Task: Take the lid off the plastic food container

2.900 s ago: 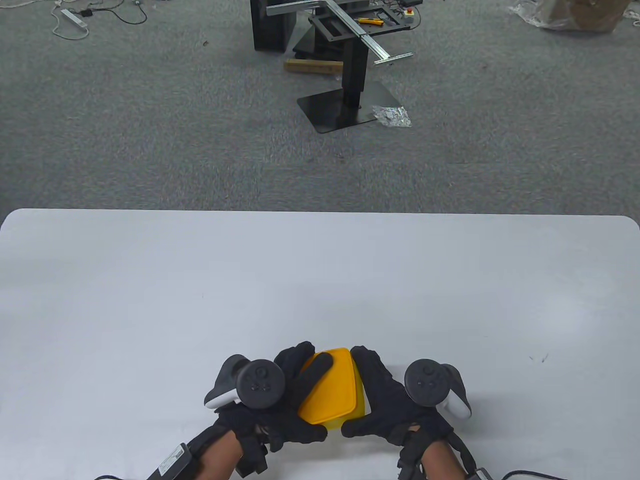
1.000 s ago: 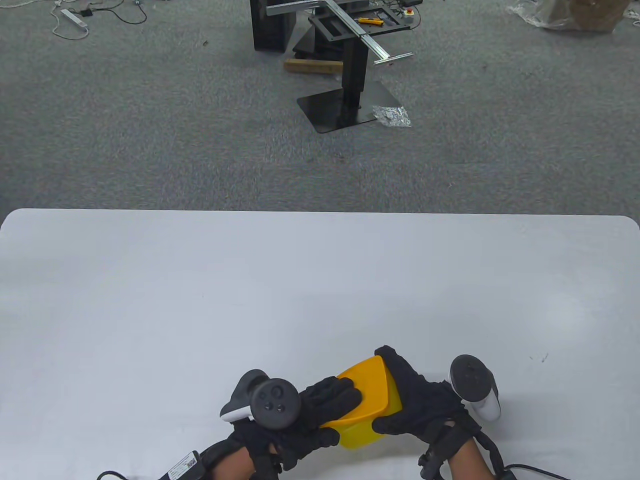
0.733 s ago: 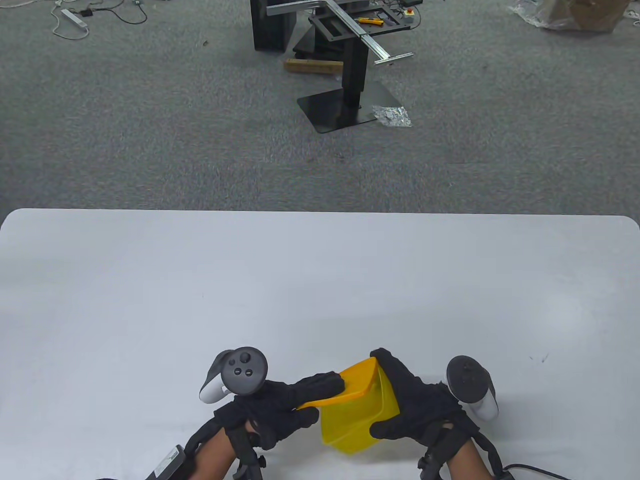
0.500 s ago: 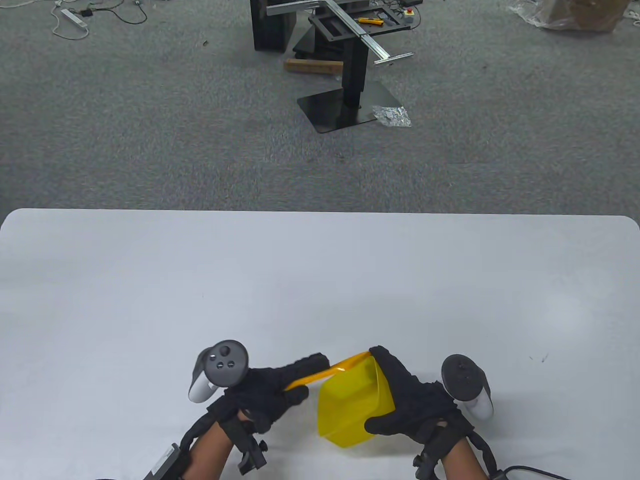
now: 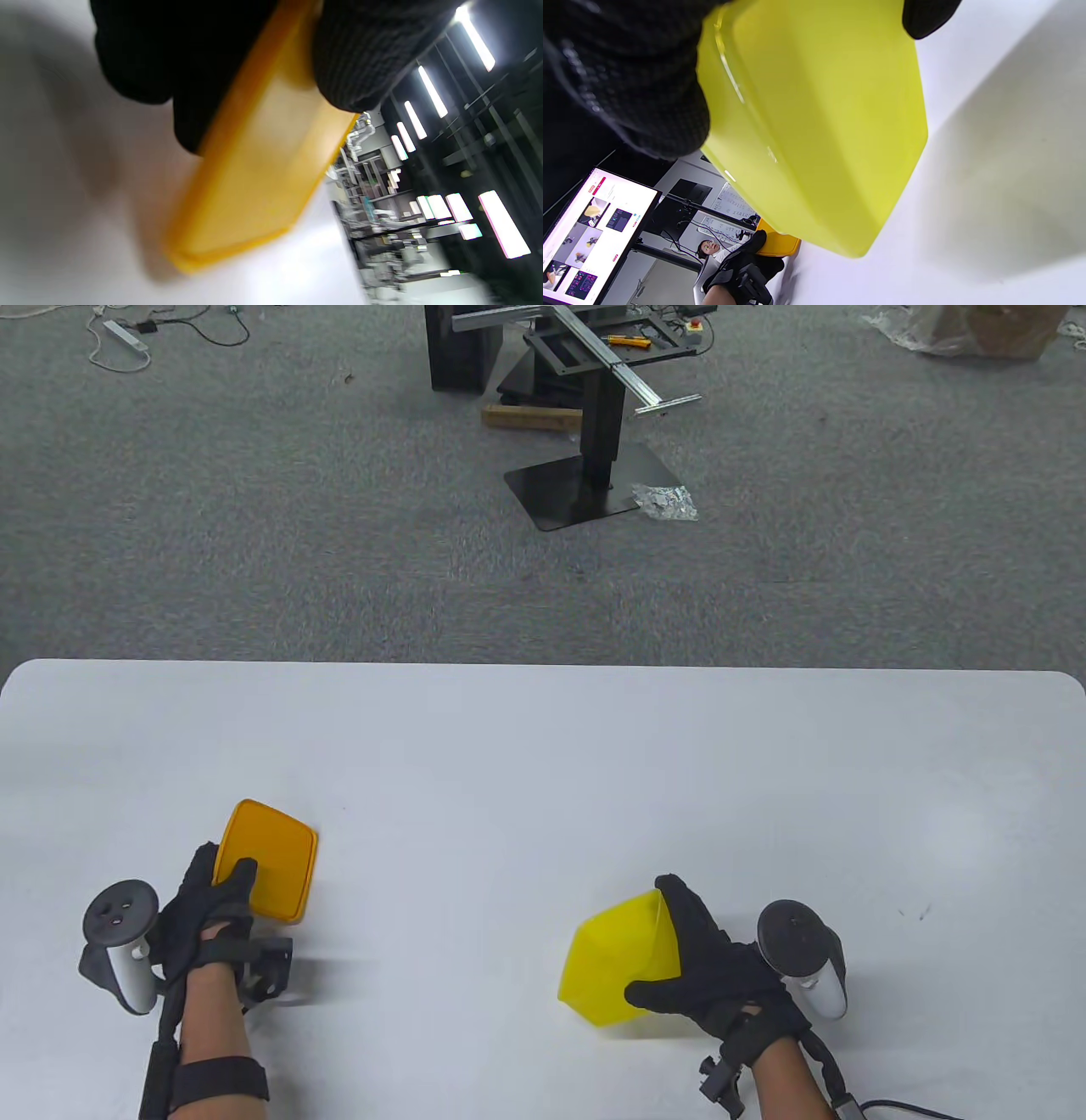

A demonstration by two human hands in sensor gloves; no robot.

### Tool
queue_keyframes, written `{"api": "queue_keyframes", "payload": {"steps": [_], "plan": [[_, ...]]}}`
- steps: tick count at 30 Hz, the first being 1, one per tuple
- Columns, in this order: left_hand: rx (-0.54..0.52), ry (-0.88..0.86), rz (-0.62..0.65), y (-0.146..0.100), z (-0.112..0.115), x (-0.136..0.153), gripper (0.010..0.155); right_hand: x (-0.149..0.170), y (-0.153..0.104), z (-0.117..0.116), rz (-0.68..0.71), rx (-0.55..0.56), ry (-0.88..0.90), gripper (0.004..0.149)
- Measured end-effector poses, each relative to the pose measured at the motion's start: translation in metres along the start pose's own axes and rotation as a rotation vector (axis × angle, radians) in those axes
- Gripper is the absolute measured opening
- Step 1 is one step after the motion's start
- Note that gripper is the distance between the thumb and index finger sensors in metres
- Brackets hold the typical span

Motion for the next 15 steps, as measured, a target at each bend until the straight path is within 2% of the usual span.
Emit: {"api": "queue_keyframes", "payload": {"steps": [2, 4, 9, 13, 15], "plan": [[-0.086, 0.160, -0.046, -0.001, -0.003, -0.003, 0.083, -0.001, -0.001, -0.001, 0.002, -0.001, -0.011, 0.124], [-0.148, 0.336, -0.090, -0.003, -0.004, -0.009, 0.078, -0.002, -0.001, -0.001, 0.006, 0.000, -0.012, 0.124], [-0.197, 0.452, -0.162, -0.006, 0.002, -0.014, 0.077, -0.001, -0.001, -0.001, 0.008, -0.002, -0.012, 0.124], [-0.197, 0.449, -0.190, -0.007, 0.002, -0.012, 0.083, -0.002, -0.001, 0.000, 0.009, 0.000, -0.012, 0.123], [-0.207, 0.445, -0.156, -0.011, 0.001, -0.015, 0.084, -0.003, -0.002, 0.002, 0.014, 0.004, -0.007, 0.123]]}}
Point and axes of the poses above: the tracker on the back of each hand, its own x axis roughly to the little-finger side, its own y axis roughly from the wrist to the fingertips, z = x × y, the point moved 4 cm from there along y, roughly from the wrist to the fingertips, and after that the axes turned 13 degrees about x, right-handed, at the moved point
